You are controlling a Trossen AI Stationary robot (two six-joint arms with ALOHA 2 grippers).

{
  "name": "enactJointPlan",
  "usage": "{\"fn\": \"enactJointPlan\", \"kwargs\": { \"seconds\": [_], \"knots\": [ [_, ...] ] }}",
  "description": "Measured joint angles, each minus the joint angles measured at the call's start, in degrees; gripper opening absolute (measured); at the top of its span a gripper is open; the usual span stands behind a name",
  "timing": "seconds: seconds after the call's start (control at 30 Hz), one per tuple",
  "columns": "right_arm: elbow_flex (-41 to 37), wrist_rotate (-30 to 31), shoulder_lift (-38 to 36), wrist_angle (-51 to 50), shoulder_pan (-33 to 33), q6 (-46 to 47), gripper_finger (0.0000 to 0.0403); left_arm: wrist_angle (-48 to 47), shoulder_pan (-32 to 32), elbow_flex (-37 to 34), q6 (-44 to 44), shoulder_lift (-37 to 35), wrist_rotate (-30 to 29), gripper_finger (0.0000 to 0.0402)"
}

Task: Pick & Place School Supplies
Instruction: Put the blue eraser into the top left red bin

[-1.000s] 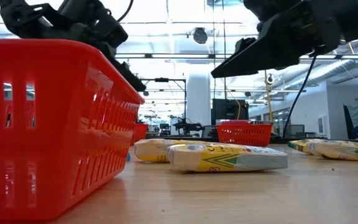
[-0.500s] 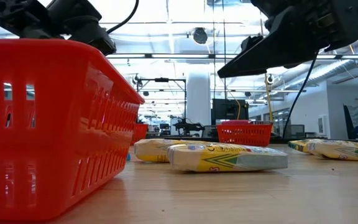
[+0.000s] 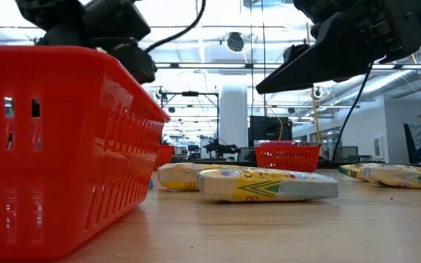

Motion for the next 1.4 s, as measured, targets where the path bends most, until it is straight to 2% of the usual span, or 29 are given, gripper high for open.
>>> {"fn": "enactJointPlan", "kwargs": {
  "seconds": [0.17, 0.53, 0.67, 1.03, 1.4],
  "knots": [
    [0.00, 0.02, 0.00, -0.66, 0.00, 0.66, 0.0254, -0.71, -0.20, 2.26, 1.19, 3.53, 1.04, 0.0186],
    [0.00, 0.09, 0.00, -1.01, 0.04, 0.84, 0.0254, 0.38, -2.14, 3.23, 0.84, 5.91, 0.59, 0.0185],
    [0.00, 0.13, 0.00, -0.97, 0.04, 0.84, 0.0254, 2.15, -2.37, 3.25, -0.34, 6.98, -0.28, 0.0162],
    [0.00, 0.11, 0.00, -1.32, 0.11, 0.83, 0.0254, 2.91, -2.47, 3.25, -2.15, 7.35, -4.13, 0.0063],
    [0.00, 0.09, 0.00, -2.20, 0.11, 0.84, 0.0254, 4.97, -2.48, 3.10, -0.77, 7.30, -10.25, 0.0063]
  ]
}}
